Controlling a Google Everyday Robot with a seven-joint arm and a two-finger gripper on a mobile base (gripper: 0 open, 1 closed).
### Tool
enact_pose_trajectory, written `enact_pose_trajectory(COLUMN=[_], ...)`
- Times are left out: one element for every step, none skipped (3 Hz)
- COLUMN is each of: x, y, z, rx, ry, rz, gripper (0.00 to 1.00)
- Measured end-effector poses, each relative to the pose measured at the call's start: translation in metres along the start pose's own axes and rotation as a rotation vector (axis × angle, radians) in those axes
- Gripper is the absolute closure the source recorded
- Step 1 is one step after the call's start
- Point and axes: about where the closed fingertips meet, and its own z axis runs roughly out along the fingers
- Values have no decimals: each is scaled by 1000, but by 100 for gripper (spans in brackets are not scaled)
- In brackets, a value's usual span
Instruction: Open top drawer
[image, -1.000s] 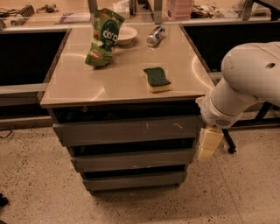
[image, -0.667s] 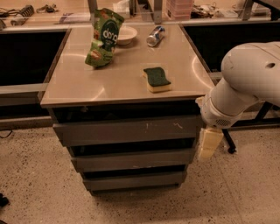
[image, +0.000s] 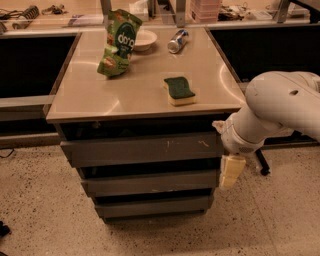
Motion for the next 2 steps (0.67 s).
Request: enact_pose_trajectory(x=[-3,-7], y=[-4,-12], z=[30,55], rx=[-17,-24], ry=[-40,-74], rz=[-35,-68], gripper=[0,0])
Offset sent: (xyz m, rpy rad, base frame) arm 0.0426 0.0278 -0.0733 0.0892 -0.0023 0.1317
